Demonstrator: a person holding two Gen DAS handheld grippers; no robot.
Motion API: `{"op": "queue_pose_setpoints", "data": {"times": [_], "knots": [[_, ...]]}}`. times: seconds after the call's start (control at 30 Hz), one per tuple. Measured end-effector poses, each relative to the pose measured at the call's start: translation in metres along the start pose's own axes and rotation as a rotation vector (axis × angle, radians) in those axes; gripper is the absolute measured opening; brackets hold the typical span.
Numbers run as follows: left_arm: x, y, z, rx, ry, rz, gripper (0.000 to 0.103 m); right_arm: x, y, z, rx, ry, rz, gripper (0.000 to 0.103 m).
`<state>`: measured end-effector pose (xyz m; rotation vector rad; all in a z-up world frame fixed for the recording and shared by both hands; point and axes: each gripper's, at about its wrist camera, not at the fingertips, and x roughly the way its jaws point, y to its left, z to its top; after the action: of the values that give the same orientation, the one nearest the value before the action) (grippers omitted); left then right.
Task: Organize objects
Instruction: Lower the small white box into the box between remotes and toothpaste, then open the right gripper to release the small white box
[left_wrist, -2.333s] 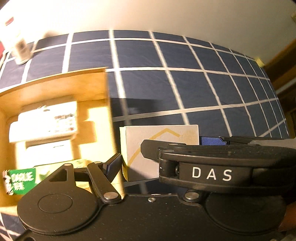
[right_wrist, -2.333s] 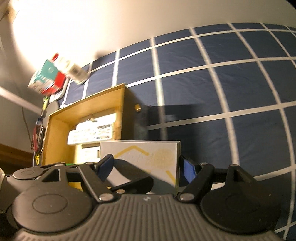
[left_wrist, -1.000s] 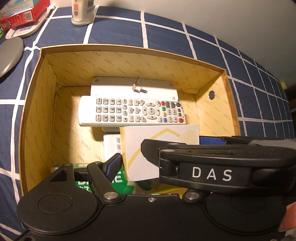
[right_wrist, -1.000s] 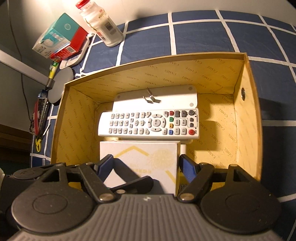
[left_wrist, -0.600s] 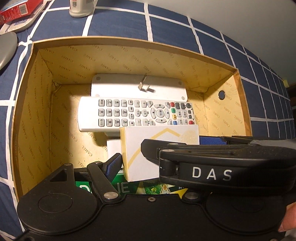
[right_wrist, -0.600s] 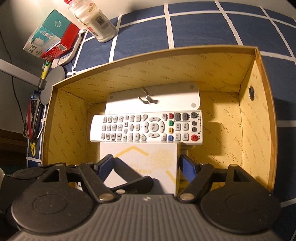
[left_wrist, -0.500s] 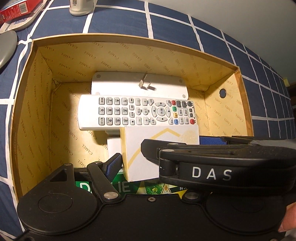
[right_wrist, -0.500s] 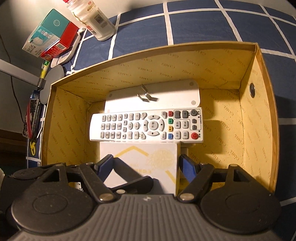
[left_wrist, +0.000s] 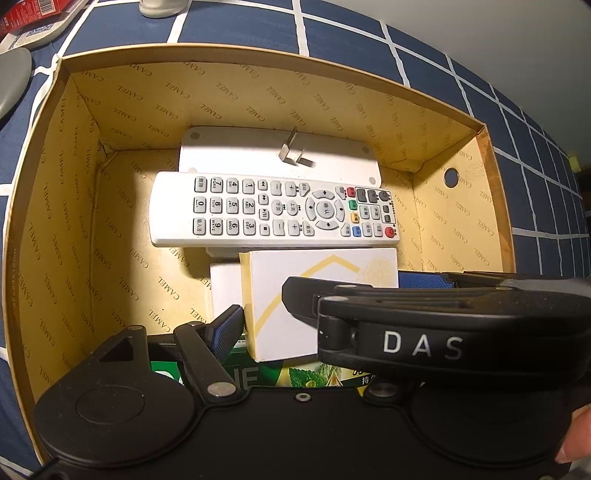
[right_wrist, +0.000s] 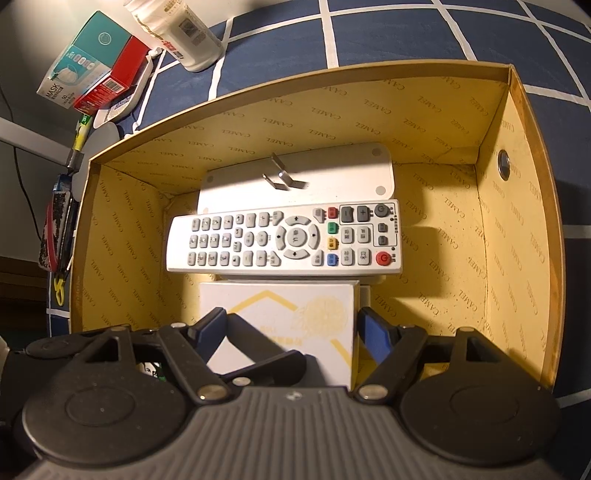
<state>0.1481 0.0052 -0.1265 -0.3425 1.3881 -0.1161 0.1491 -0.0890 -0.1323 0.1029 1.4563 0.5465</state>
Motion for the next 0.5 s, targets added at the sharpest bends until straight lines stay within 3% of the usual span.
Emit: {"op": "queue_pose_setpoints", "data": {"times": [0.5], "knots": [[0.0068,0.0025,0.0036,0.008,0.011,-0.002,0.07,0.0074,-0.0067,0.0025,0.01,0.008,0.007,0.077]]}}
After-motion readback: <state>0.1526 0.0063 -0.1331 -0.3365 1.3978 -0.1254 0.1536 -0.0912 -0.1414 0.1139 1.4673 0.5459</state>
